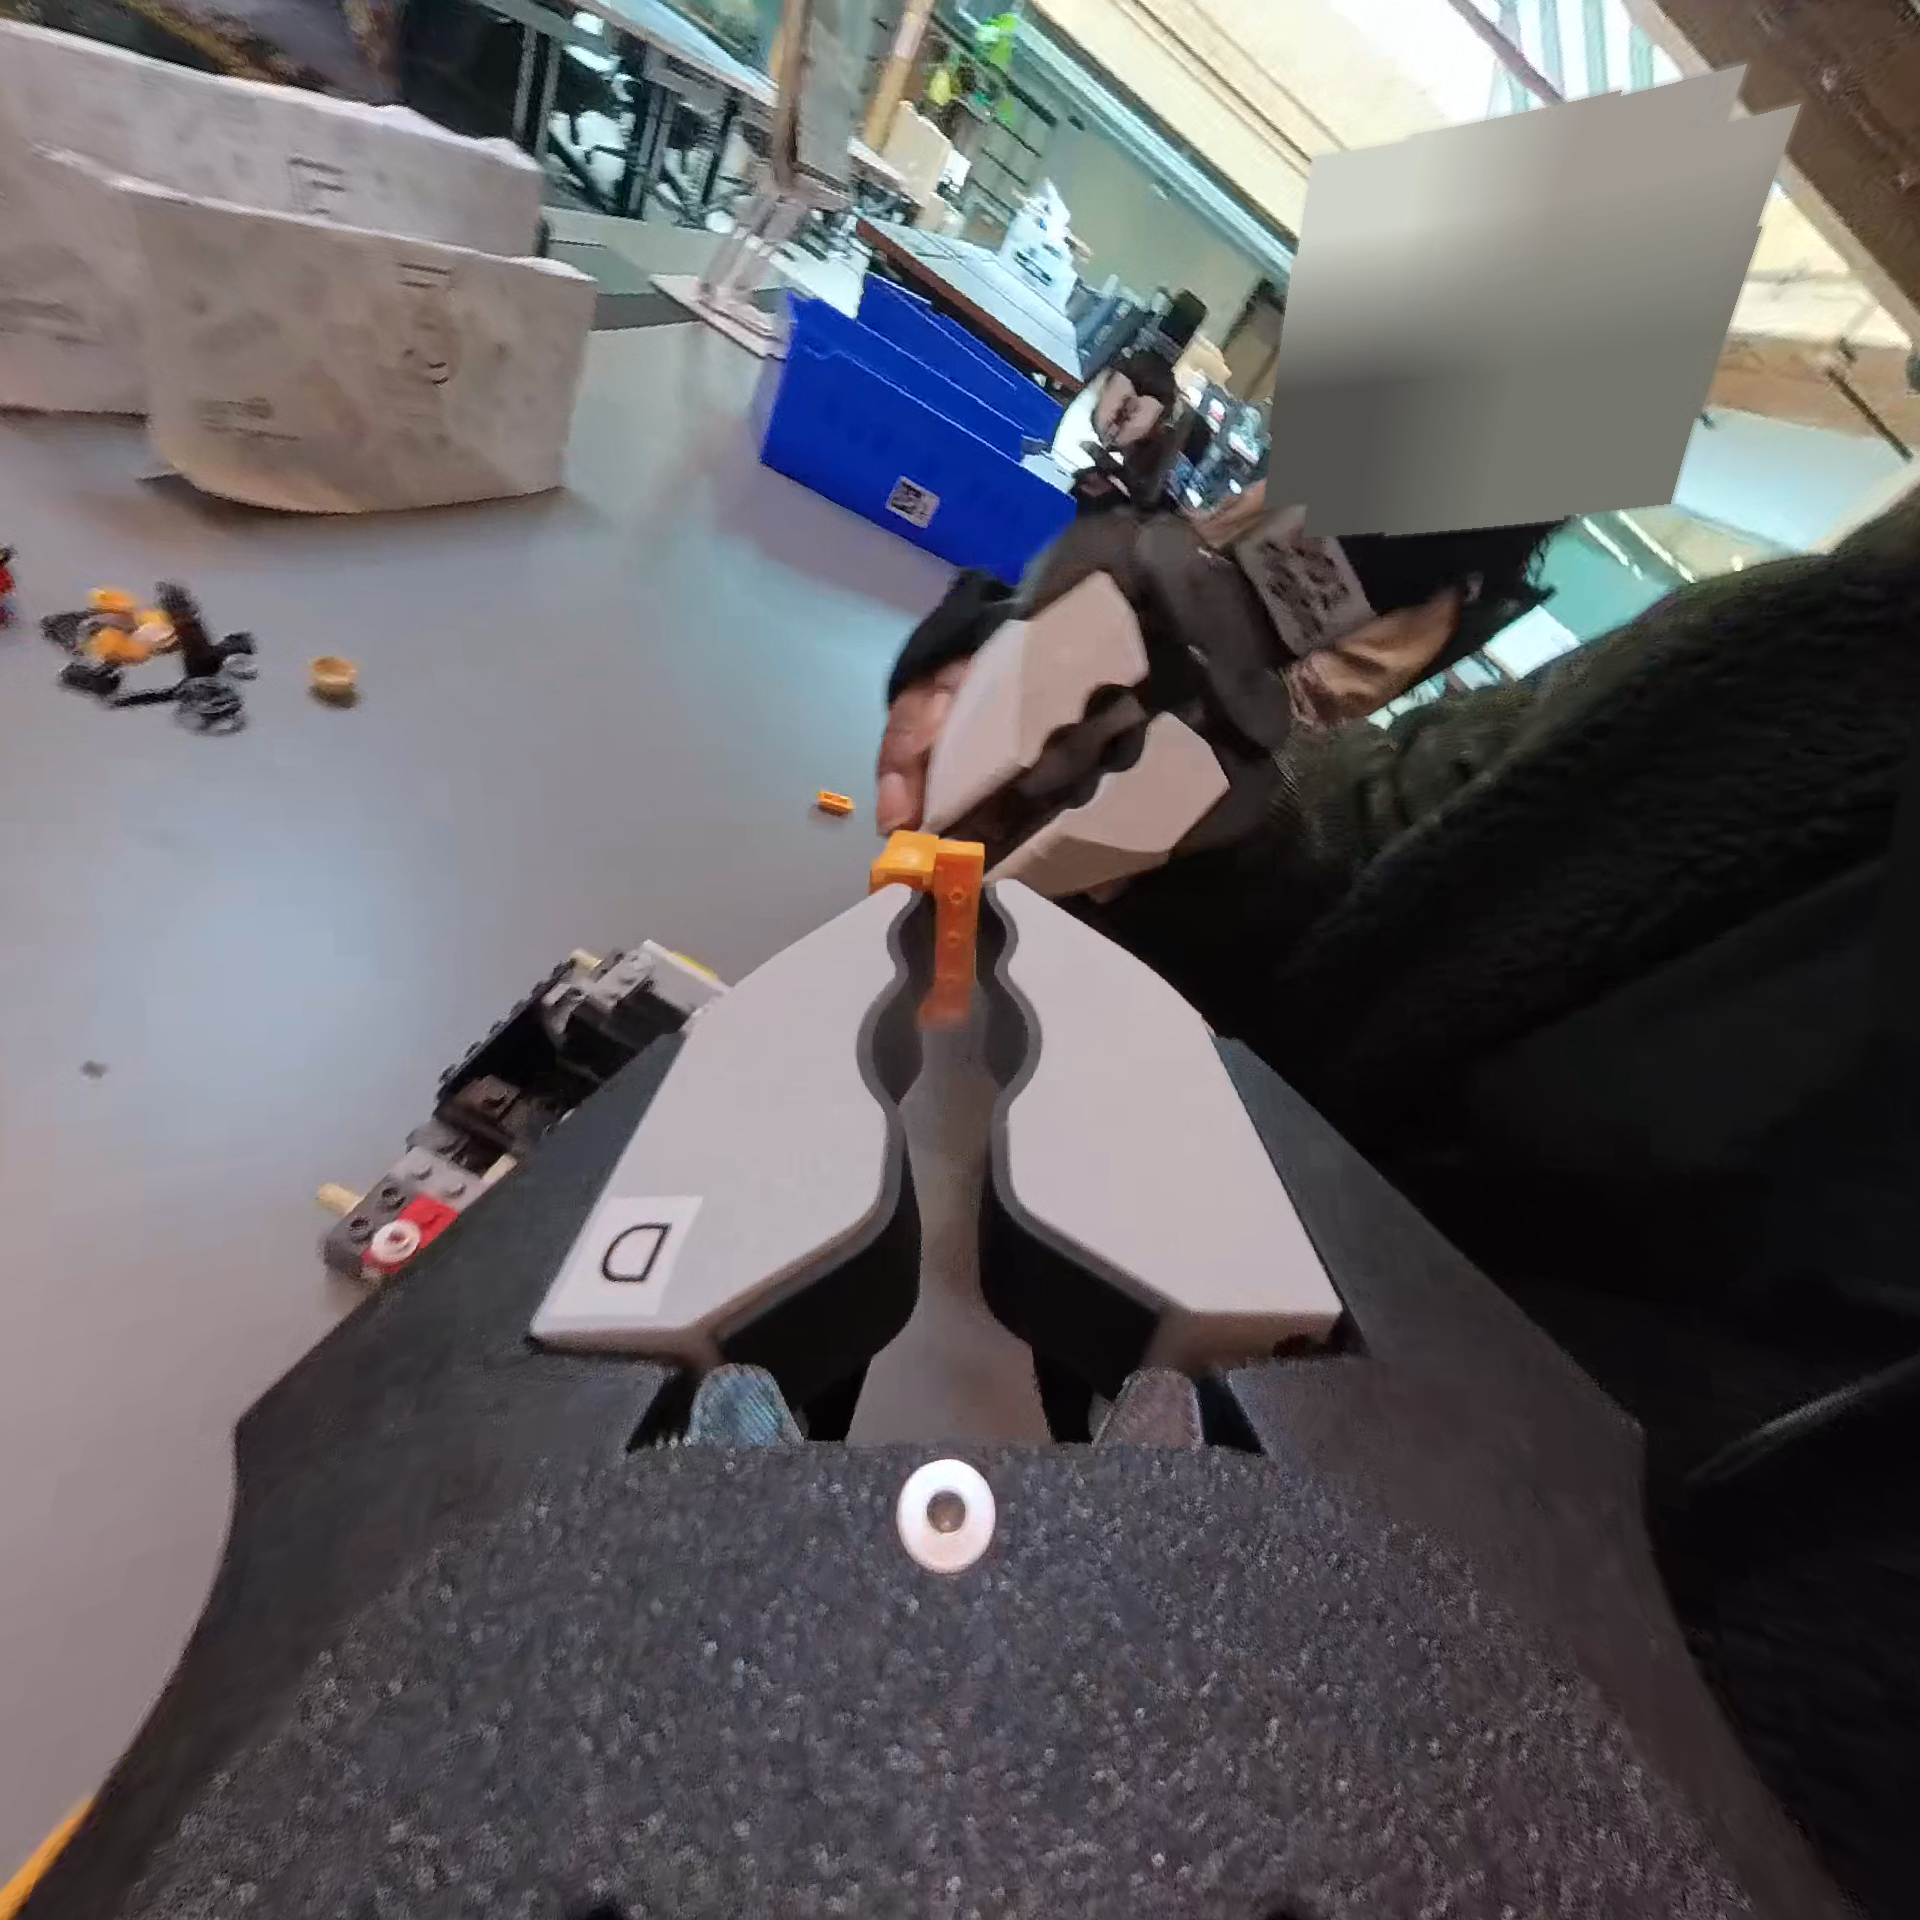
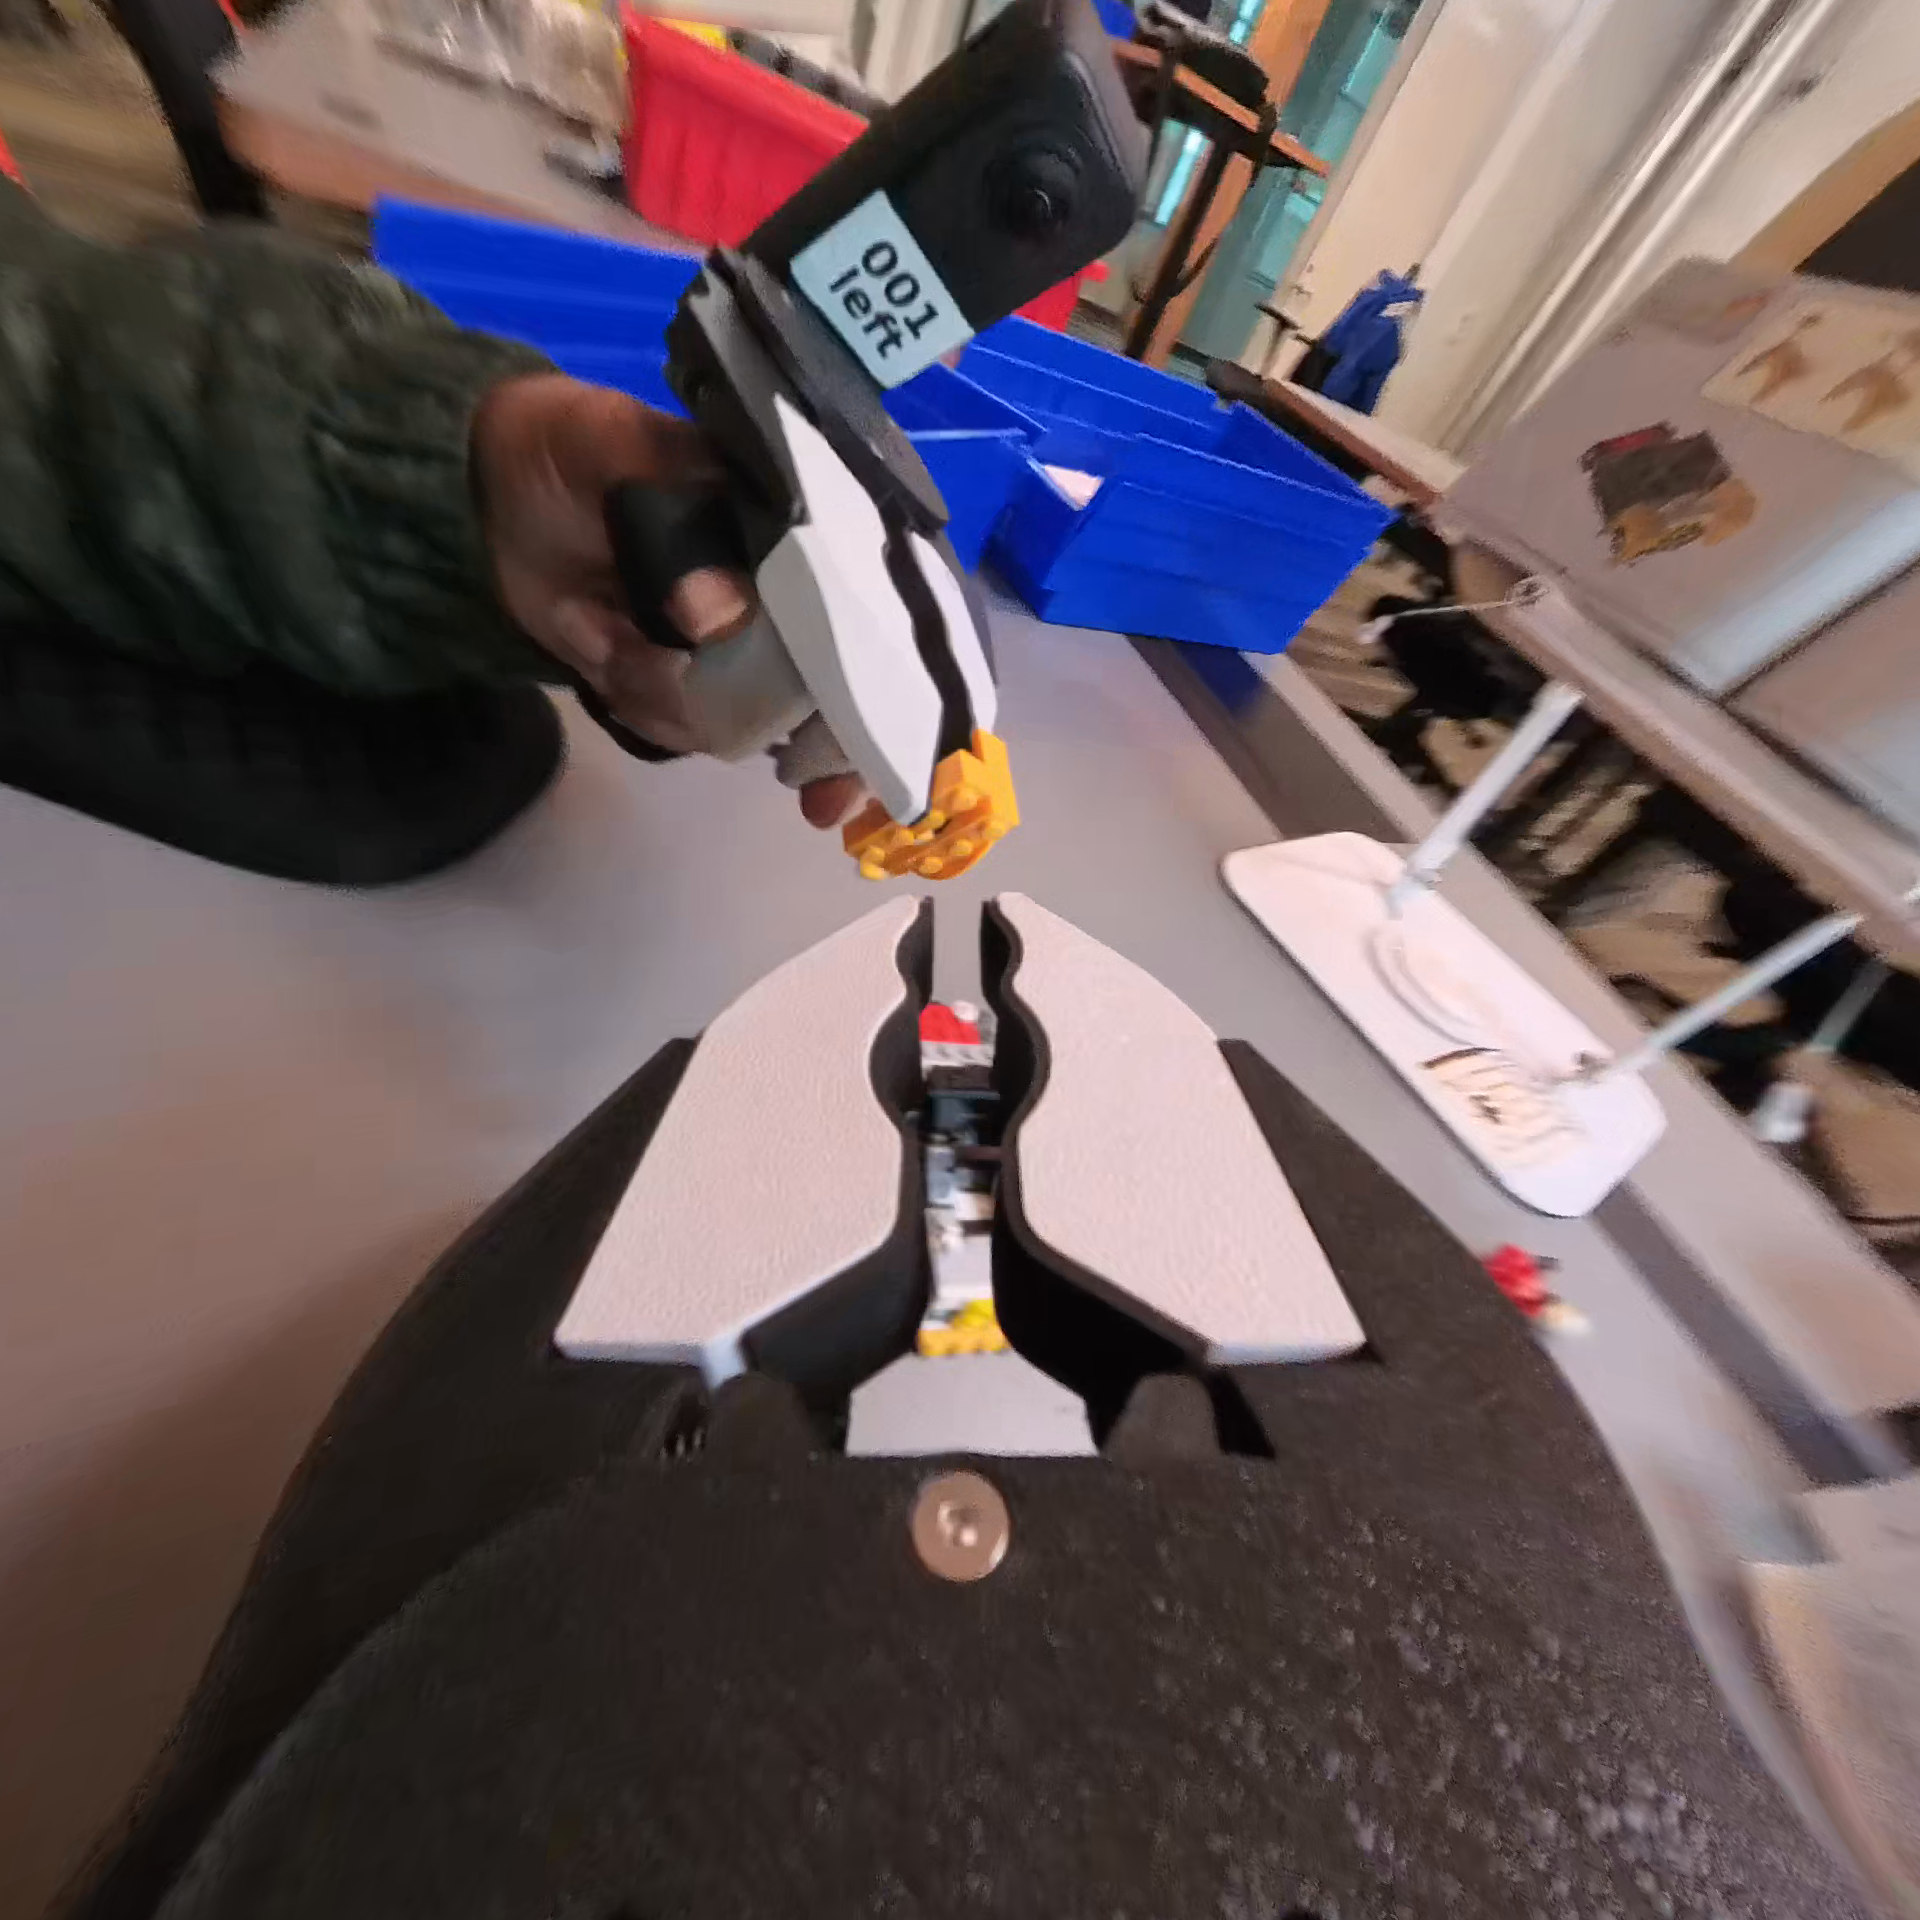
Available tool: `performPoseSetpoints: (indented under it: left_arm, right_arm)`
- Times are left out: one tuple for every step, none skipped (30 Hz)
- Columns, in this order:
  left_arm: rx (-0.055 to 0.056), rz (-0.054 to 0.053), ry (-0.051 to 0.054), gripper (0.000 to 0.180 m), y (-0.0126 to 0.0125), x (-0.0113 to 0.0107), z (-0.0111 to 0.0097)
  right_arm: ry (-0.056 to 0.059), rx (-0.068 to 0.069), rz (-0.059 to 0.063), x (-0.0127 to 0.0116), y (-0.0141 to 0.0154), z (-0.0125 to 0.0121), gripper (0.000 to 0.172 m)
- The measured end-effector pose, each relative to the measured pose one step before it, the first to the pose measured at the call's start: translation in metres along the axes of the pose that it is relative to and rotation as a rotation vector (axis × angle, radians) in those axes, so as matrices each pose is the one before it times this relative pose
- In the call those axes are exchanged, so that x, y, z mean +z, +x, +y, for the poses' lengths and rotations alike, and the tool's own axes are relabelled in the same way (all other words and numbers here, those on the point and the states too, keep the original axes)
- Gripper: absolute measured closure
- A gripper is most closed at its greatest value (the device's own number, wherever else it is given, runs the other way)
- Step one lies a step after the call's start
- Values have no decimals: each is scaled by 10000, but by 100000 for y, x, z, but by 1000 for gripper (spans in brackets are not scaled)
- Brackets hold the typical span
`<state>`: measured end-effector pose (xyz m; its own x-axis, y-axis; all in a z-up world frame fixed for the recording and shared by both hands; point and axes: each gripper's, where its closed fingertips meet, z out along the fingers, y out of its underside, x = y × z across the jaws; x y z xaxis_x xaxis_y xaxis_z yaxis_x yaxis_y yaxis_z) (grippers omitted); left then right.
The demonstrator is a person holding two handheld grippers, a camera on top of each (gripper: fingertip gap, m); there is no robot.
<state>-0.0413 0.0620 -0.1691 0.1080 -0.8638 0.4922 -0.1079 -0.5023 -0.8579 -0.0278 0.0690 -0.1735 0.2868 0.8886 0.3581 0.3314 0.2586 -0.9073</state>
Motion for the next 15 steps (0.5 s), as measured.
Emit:
performPoseSetpoints:
  left_arm:
    - [418, 191, -101, 172, 579, 277, 165]
    - [401, 292, -176, 172, 741, 319, 291]
    - [342, 131, -143, 172, 493, 275, 204]
    - [385, 68, -69, 173, 381, 176, 87]
    - [344, 22, -11, 173, 255, 50, -20]
    - [208, 127, -29, 173, 356, 49, -3]
    - [151, 144, -51, 173, 354, 47, 17]
    - [192, 65, -59, 173, 225, 38, 36]
    - [212, 23, -115, 173, 177, 54, 119]
    - [176, 87, -123, 173, 270, 88, 123]
    - [148, -22, -77, 173, 115, 105, 72]
    - [99, -30, -108, 173, 27, 93, 140]
    - [62, 82, -54, 173, 162, 42, 88]
    - [76, 54, -42, 173, 150, 32, 20]
    - [111, 5, -70, 173, 109, 45, 48]
  right_arm:
    - [319, 683, -377, -42, -111, -286, 162]
    - [408, 707, -262, -91, 83, -496, 160]
    - [226, 565, -344, -122, -8, -283, 159]
    - [97, 339, -363, -100, -159, -109, 159]
    - [128, 223, -321, -73, -243, -121, 160]
    - [124, 136, -362, -67, -405, -170, 162]
    - [89, 61, -330, -103, -414, -143, 163]
    - [22, 39, -275, -68, -334, -57, 165]
    - [-59, 87, -234, -63, -192, 46, 164]
    - [-58, 101, -320, -81, -254, 76, 164]
    - [-10, 116, -355, -48, -393, 29, 161]
    - [-38, 81, -332, 49, -480, 65, 159]
    - [-128, -35, -107, 133, -250, 173, 158]
    - [-183, -191, 134, 134, 40, 282, 158]
    - [-97, -138, 18, 126, -134, 115, 159]
